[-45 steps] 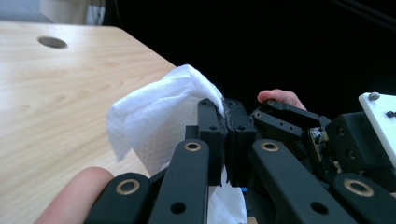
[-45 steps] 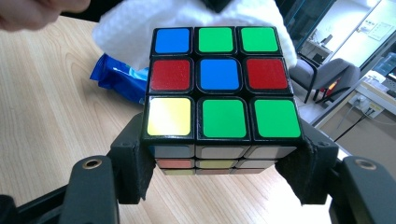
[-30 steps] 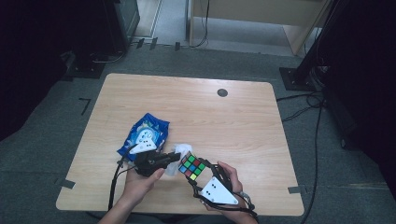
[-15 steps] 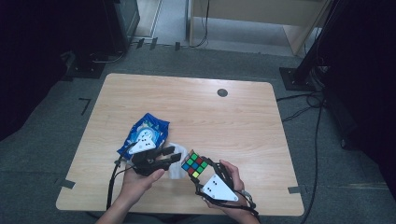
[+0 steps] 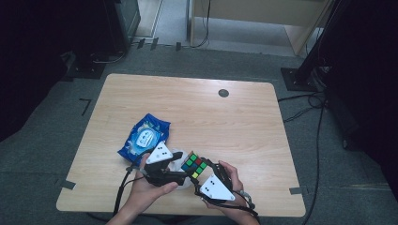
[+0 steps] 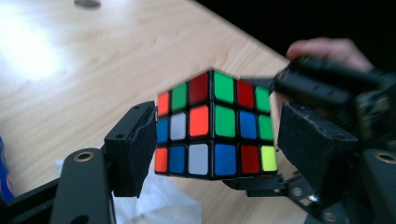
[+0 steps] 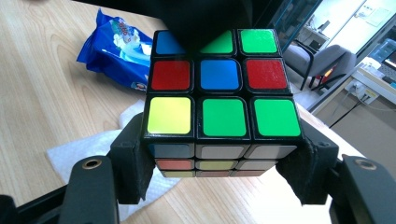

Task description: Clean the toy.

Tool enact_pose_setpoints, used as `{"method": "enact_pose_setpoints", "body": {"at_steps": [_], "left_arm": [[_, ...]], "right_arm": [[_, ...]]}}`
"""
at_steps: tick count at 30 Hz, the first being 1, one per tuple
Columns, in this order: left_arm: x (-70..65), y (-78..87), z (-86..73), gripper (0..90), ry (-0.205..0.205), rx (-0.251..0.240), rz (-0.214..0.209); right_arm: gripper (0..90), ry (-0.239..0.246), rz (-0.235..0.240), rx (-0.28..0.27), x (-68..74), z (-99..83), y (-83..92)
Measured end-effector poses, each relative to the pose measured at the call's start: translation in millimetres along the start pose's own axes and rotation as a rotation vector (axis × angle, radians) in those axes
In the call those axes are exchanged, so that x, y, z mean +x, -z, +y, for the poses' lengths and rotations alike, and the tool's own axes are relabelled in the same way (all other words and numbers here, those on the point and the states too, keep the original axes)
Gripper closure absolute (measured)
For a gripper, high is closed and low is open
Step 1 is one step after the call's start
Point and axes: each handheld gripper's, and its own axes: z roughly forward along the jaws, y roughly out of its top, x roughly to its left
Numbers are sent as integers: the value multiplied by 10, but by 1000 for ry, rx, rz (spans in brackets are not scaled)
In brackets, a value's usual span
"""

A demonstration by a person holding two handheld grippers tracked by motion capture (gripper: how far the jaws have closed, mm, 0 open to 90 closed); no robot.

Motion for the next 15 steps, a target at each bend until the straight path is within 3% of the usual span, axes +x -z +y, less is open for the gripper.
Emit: {"method": "enact_pose_setpoints", "body": {"at_steps": [2, 9, 12, 15], "left_arm": [[-20, -64, -17, 266, 1, 33, 3], [-28, -133, -30, 241, 1, 76, 12], [-38, -187, -51, 229, -5, 107, 3], [-18, -192, -56, 246, 16, 101, -18]], "right_arm": [[347, -6, -1, 3, 14, 8, -7], [346, 2, 5, 5, 55, 20, -15], [347, 4, 6, -10, 81, 50, -2], [346, 16, 1, -24, 99, 75, 14]]}}
